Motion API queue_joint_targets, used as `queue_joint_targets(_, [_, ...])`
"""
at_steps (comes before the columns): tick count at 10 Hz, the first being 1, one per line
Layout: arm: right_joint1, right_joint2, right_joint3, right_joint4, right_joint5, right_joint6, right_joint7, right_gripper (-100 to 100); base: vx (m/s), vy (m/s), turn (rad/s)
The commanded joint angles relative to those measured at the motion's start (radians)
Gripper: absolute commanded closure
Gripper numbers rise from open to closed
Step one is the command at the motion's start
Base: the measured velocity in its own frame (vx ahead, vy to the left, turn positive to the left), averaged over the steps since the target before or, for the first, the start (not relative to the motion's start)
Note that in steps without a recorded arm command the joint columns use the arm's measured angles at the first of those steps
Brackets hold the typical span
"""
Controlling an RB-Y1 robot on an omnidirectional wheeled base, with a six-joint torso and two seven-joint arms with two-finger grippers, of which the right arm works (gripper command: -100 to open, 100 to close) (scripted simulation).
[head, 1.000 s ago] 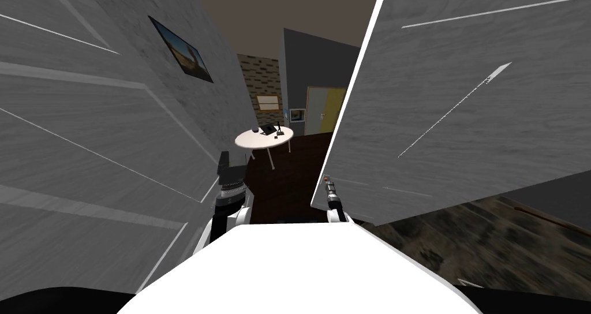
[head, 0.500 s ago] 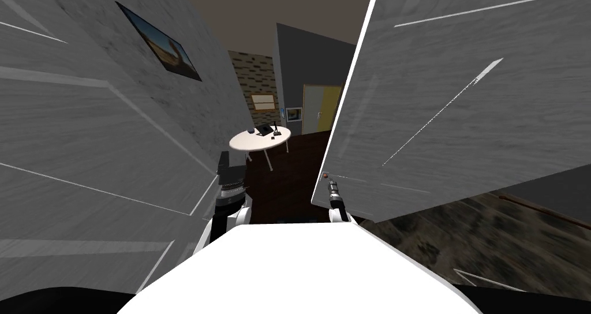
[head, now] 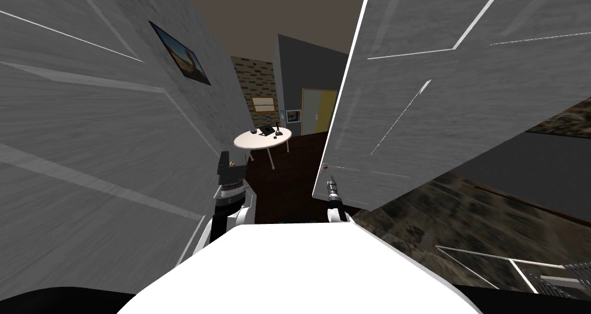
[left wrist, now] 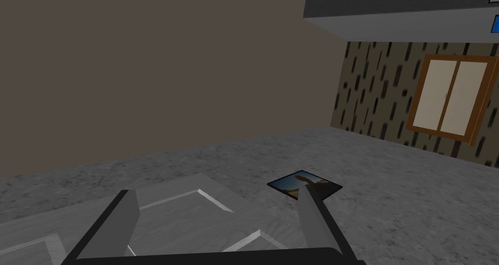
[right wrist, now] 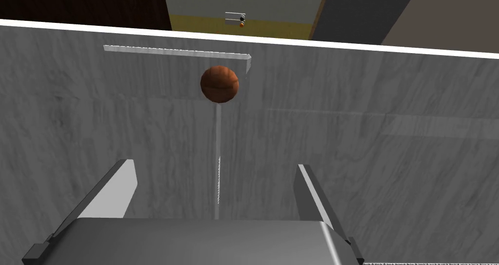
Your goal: Push the door open
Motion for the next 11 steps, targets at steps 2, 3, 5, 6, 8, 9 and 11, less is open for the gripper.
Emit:
queue_joint_targets(2, [0.002,-0.003,-0.003,0.002,-0.001,-0.004,0.001,-100,-0.016,0.033,0.003])
queue_joint_targets(3, [0.002,-0.004,-0.003,0.003,-0.002,-0.006,0.002,-100,0.146,-0.010,0.022])
queue_joint_targets(5, [0.003,-0.006,-0.007,0.007,-0.003,-0.014,0.003,-100,0.209,-0.049,0.027])
queue_joint_targets(6, [0.004,-0.006,-0.009,0.009,-0.004,-0.018,0.004,-100,0.243,-0.048,0.031])
queue_joint_targets(8, [0.005,-0.003,-0.014,0.013,-0.007,-0.028,0.007,-100,0.255,-0.060,0.040])
queue_joint_targets(9, [0.005,0.001,-0.016,0.016,-0.007,-0.032,0.008,-100,0.221,-0.045,0.031])
queue_joint_targets(11, [0.005,-0.001,-0.015,0.014,-0.007,-0.029,0.008,100,0.037,-0.006,-0.001])
